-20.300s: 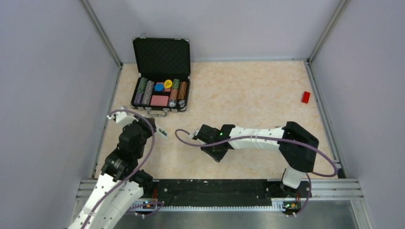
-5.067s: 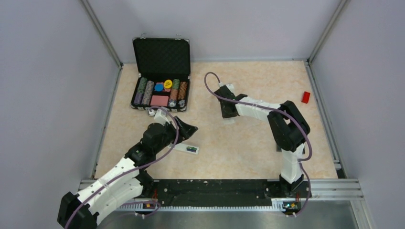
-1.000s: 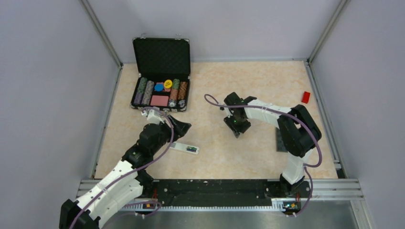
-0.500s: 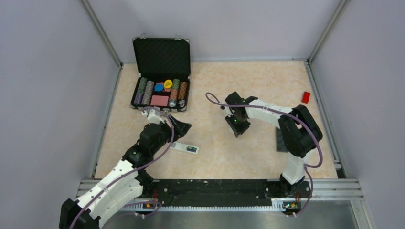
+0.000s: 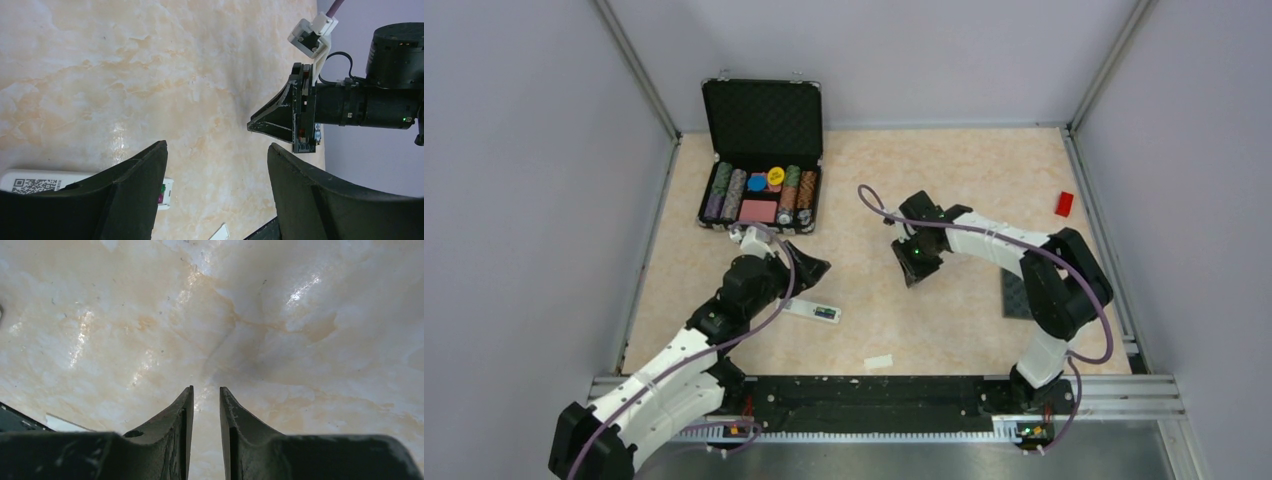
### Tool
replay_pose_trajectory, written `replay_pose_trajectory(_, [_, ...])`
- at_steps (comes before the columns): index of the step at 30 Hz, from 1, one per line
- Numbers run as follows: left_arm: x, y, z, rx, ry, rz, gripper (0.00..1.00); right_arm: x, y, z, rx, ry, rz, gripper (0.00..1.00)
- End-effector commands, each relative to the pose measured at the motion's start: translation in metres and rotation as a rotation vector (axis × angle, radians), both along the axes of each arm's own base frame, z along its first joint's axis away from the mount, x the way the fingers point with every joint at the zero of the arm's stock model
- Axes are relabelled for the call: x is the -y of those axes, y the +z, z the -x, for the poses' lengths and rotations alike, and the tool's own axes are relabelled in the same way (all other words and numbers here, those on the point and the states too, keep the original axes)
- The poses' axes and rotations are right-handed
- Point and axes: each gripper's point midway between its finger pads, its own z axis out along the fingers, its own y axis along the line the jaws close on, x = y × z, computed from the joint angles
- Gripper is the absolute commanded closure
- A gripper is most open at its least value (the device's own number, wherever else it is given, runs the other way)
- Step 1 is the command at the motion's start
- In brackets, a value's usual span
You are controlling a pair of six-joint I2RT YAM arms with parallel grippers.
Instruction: Load the batteries into the remote control
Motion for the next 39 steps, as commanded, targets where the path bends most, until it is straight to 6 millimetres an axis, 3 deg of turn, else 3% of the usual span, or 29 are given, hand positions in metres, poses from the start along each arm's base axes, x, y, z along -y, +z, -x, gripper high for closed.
replay_pose_trajectory(1, [0.008,0.025,-0.009,0.070,-0.022,0.038,0.23,-0.010,0.020,-0.002,0.043,-0.016,-0.084,0.74])
replay_pose_trajectory(5, [0.004,0.024,-0.009,0.063,0.001,0.028,0.23,-0.023,0.033,0.012,0.137,-0.017,-0.058,0.70])
replay_pose_trajectory(9, [-0.010,0.022,-0.012,0.064,0.071,0.000,0.23,-0.044,0.041,0.048,0.233,-0.014,-0.051,0.59])
replay_pose_trajectory(12, [-0.022,0.022,-0.011,0.066,0.123,-0.023,0.23,-0.054,0.039,0.076,0.190,-0.094,-0.085,0.52])
replay_pose_trajectory(17, [-0.044,0.025,-0.010,0.067,0.221,-0.053,0.23,-0.074,0.032,0.113,0.177,-0.137,-0.068,0.52])
replay_pose_trajectory(21, [-0.050,0.028,-0.005,0.073,0.234,-0.054,0.23,-0.082,0.017,0.135,0.166,-0.076,-0.020,0.61])
replay_pose_trajectory(26, [-0.048,0.023,0.004,0.053,0.211,-0.039,0.23,-0.081,0.002,0.150,0.149,-0.023,0.032,0.71])
replay_pose_trajectory(39, [-0.049,0.016,0.016,0.041,0.192,-0.013,0.23,-0.065,-0.023,0.158,0.108,-0.070,0.119,0.82])
